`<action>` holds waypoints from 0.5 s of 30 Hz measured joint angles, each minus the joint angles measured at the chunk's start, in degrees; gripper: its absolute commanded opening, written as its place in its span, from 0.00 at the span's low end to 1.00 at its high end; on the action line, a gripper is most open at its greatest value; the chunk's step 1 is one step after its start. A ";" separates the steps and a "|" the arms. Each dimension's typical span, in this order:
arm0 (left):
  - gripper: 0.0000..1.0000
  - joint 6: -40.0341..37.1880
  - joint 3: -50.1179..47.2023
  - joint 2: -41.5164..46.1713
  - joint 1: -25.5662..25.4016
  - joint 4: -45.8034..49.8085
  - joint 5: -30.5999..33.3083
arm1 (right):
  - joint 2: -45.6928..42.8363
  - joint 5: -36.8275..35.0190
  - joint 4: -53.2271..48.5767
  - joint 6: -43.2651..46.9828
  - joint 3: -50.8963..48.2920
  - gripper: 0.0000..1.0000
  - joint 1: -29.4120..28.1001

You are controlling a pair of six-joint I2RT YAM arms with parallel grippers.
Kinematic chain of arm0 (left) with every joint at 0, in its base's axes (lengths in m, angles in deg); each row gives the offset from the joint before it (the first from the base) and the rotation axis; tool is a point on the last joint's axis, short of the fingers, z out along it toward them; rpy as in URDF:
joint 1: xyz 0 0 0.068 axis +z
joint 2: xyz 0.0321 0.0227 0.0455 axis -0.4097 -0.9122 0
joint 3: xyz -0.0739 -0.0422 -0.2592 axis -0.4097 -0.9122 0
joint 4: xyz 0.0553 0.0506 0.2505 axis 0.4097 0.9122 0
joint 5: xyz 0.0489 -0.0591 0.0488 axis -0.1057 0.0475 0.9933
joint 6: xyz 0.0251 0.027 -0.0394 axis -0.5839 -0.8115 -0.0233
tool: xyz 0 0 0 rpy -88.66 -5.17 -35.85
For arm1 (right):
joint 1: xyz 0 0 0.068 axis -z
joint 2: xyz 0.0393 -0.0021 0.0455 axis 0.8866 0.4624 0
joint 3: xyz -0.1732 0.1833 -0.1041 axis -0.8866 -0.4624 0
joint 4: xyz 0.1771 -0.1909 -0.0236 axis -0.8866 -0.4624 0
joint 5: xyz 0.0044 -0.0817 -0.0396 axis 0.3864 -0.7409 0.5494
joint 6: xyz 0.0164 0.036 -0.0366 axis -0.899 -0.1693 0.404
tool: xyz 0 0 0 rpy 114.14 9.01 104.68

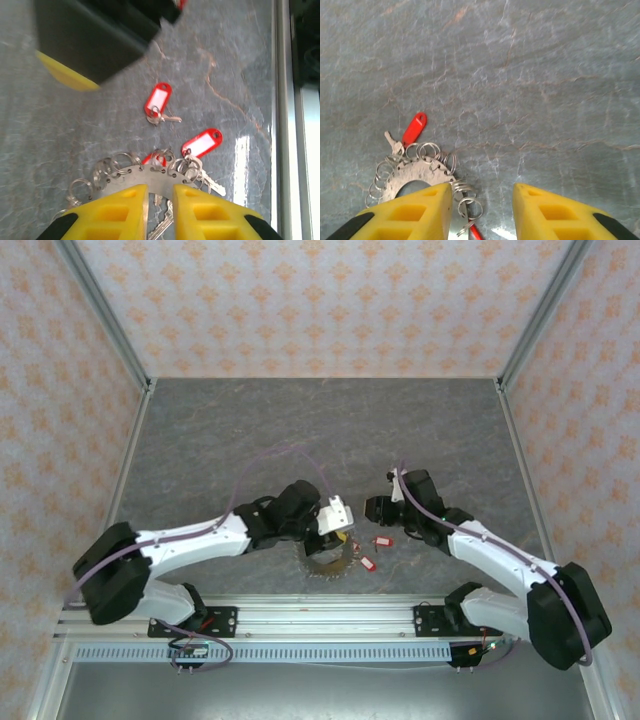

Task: Put the keys on the keyring

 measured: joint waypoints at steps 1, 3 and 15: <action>0.22 2.32 -2.16 2.58 0.11 -2.49 0.94 | 0.98 0.74 -0.02 0.02 0.00 0.37 -0.02; 0.27 7.06 -6.03 6.91 0.44 -7.17 3.69 | 3.48 1.99 -0.09 0.04 0.02 0.37 -0.31; 1.00 47.25 -12.35 20.57 1.25 -1.77 36.94 | 14.21 6.32 -2.21 5.79 4.68 0.38 -4.15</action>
